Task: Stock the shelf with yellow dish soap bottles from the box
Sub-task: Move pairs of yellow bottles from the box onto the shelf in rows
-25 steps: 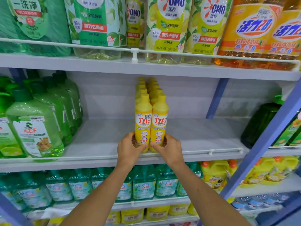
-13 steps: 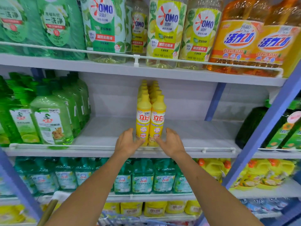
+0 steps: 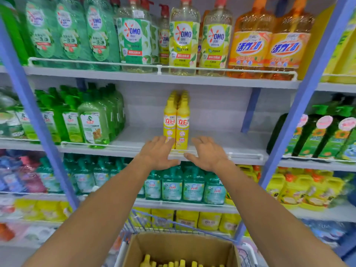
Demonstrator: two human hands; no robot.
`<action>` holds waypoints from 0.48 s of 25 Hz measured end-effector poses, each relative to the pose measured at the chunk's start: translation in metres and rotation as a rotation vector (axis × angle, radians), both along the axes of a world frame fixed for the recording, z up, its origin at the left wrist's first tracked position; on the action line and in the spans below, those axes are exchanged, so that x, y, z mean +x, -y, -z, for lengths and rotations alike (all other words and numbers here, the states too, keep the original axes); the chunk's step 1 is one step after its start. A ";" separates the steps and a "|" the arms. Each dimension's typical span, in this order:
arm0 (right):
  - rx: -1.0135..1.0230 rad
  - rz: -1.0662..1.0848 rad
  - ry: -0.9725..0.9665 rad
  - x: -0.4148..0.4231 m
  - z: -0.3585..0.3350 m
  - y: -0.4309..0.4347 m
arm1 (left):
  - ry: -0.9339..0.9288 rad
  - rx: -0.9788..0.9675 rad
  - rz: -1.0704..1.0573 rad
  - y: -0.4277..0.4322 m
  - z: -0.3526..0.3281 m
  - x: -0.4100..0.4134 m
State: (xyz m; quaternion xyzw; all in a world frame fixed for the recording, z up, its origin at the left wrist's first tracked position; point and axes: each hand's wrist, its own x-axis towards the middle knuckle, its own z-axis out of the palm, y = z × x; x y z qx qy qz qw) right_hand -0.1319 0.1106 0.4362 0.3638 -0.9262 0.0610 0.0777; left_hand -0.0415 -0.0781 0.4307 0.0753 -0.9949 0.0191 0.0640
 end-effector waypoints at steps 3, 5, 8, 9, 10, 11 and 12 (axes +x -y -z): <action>0.054 0.029 -0.004 0.027 0.027 -0.020 | 0.022 -0.037 0.026 -0.020 0.020 0.025; 0.087 0.046 0.005 0.041 0.048 -0.032 | 0.065 -0.047 0.037 -0.031 0.040 0.037; 0.130 0.088 0.050 0.059 0.085 -0.045 | 0.138 -0.042 0.066 -0.046 0.079 0.053; 0.146 0.103 0.085 0.066 0.099 -0.046 | 0.172 -0.032 0.080 -0.051 0.094 0.059; 0.166 0.113 0.121 0.073 0.114 -0.048 | 0.210 -0.026 0.095 -0.055 0.110 0.065; 0.184 0.119 0.153 0.078 0.131 -0.049 | 0.245 -0.023 0.105 -0.057 0.126 0.072; 0.206 0.129 0.187 0.085 0.149 -0.050 | 0.284 -0.018 0.112 -0.057 0.146 0.078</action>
